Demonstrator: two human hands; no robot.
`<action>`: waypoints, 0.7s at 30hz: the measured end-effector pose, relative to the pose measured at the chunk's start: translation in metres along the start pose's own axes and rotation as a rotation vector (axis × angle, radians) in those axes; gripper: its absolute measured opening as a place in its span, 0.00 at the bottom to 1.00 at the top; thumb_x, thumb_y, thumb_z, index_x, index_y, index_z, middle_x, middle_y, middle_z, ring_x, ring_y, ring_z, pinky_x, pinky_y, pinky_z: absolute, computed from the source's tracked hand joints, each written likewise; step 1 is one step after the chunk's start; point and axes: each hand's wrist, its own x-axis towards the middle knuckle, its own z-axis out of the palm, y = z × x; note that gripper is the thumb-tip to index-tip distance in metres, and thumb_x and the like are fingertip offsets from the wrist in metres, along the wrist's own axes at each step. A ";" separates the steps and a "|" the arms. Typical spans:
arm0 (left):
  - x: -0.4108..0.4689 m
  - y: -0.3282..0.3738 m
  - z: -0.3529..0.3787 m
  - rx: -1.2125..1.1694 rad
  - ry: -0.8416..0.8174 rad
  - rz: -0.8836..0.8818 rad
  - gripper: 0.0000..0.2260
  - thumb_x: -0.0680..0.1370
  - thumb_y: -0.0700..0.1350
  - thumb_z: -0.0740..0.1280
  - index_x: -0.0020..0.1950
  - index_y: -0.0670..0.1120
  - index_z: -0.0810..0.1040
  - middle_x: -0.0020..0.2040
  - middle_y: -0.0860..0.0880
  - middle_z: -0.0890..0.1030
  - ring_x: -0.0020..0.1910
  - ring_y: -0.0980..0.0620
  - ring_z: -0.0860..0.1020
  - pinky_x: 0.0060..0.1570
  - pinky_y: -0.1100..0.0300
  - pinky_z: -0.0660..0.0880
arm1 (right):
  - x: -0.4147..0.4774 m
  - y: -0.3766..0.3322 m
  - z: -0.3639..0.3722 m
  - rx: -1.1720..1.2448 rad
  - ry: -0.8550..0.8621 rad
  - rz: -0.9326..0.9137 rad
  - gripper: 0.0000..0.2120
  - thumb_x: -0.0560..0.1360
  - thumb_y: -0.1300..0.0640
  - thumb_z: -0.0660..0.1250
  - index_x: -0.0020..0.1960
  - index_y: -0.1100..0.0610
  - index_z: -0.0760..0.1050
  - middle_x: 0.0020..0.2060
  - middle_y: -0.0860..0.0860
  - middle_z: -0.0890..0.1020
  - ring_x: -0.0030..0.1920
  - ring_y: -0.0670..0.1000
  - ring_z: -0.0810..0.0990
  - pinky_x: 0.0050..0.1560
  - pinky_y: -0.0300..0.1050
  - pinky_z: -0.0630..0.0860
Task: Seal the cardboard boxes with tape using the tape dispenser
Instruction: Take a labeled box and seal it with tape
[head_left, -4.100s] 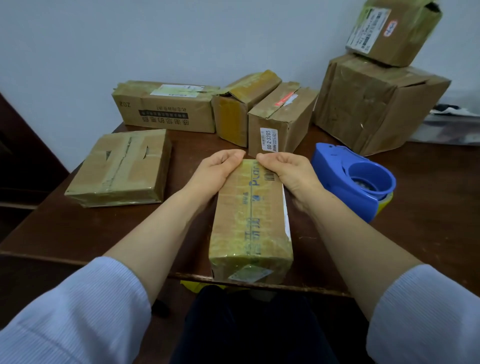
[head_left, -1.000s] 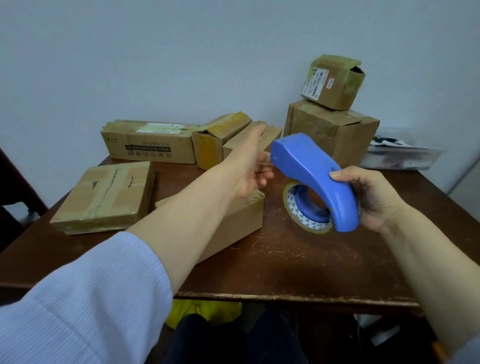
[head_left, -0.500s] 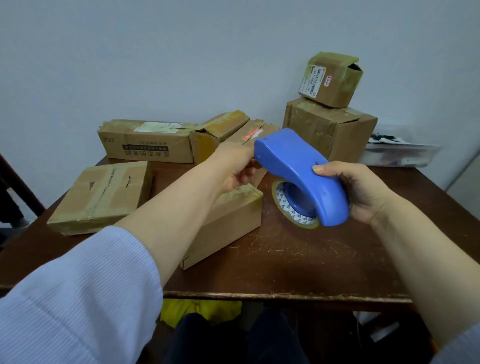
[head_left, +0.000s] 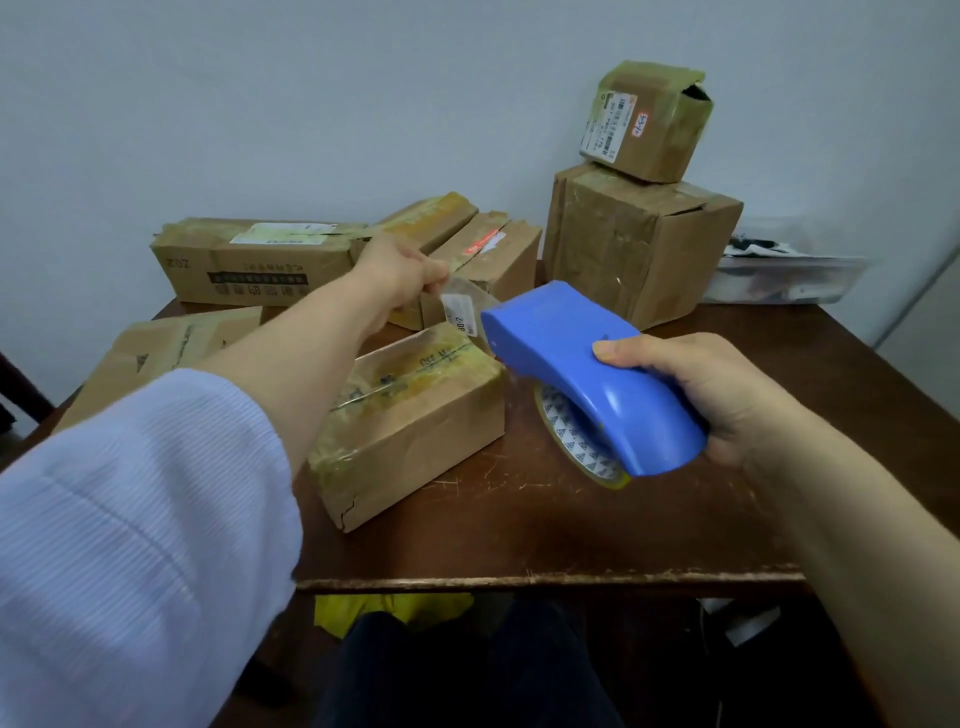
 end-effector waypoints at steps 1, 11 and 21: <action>0.002 -0.002 0.002 0.007 -0.009 -0.006 0.09 0.77 0.43 0.70 0.36 0.44 0.79 0.33 0.48 0.76 0.29 0.53 0.66 0.29 0.62 0.65 | 0.001 0.001 0.001 -0.006 0.000 0.007 0.21 0.53 0.50 0.75 0.41 0.63 0.81 0.35 0.58 0.85 0.32 0.54 0.82 0.35 0.44 0.78; 0.010 -0.019 0.004 0.055 -0.092 -0.007 0.10 0.78 0.45 0.68 0.38 0.44 0.80 0.33 0.51 0.77 0.31 0.56 0.70 0.40 0.60 0.70 | 0.006 0.005 0.012 -0.070 -0.013 0.040 0.16 0.63 0.49 0.75 0.38 0.63 0.81 0.33 0.56 0.84 0.30 0.51 0.82 0.35 0.43 0.78; 0.016 -0.024 0.006 0.088 -0.113 -0.028 0.12 0.78 0.46 0.68 0.36 0.43 0.79 0.32 0.50 0.76 0.30 0.54 0.68 0.33 0.62 0.68 | 0.009 0.005 0.018 -0.083 -0.018 0.060 0.14 0.66 0.50 0.75 0.37 0.62 0.81 0.30 0.54 0.84 0.28 0.49 0.82 0.29 0.39 0.77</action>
